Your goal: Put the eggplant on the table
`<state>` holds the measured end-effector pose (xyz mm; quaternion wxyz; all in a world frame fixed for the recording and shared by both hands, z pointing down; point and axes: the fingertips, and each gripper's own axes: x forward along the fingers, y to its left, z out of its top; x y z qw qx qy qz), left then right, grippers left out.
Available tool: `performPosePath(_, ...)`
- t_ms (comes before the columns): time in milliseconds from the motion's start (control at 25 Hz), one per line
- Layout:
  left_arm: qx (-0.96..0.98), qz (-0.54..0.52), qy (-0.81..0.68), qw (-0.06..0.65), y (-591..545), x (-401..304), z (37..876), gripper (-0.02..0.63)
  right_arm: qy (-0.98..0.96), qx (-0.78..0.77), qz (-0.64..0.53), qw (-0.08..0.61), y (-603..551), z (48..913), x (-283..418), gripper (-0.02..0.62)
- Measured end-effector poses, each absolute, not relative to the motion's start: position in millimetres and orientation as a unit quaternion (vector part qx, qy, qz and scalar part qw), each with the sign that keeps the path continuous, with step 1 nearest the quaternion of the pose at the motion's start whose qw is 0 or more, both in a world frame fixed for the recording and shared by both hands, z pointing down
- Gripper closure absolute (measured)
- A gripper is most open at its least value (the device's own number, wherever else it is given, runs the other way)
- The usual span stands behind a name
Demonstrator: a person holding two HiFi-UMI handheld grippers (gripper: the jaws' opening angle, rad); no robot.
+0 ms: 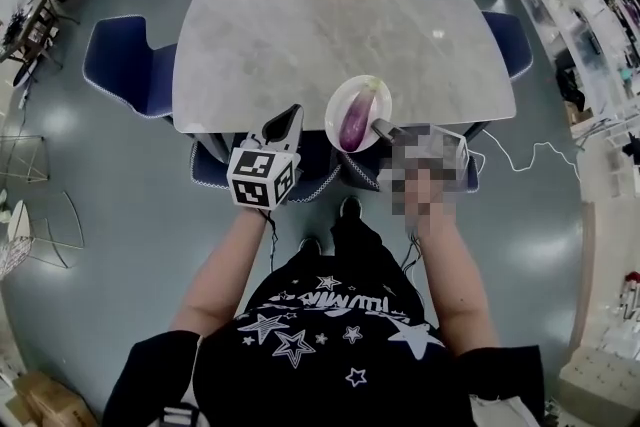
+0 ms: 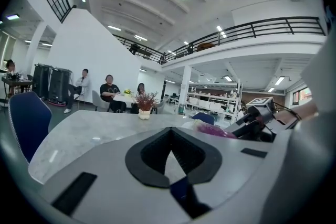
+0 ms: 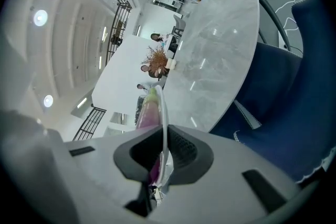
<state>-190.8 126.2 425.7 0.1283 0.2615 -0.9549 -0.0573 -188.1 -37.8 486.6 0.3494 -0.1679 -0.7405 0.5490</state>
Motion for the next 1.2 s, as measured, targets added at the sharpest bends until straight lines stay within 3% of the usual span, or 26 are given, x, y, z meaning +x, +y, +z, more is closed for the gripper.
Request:
performPosePath(360, 0.257, -0.05, -0.956, 0.13, 105.6, -253.6, 421.6, 0.598, -0.731, -0.181, 0.549, 0.361, -41.1, 493.7, -260.6, 0.574)
performPosePath(560, 0.245, -0.046, -0.958, 0.141, 96.6, -335.0, 414.4, 0.598, -0.725, -0.189, 0.548, 0.372, -49.3, 486.1, -340.2, 0.574)
performPosePath(1200, 0.226, -0.05, -0.955, 0.184, 70.2, -422.0, 464.7, 0.598, -0.714, -0.191, 0.541, 0.401, -75.9, 536.1, -427.9, 0.574)
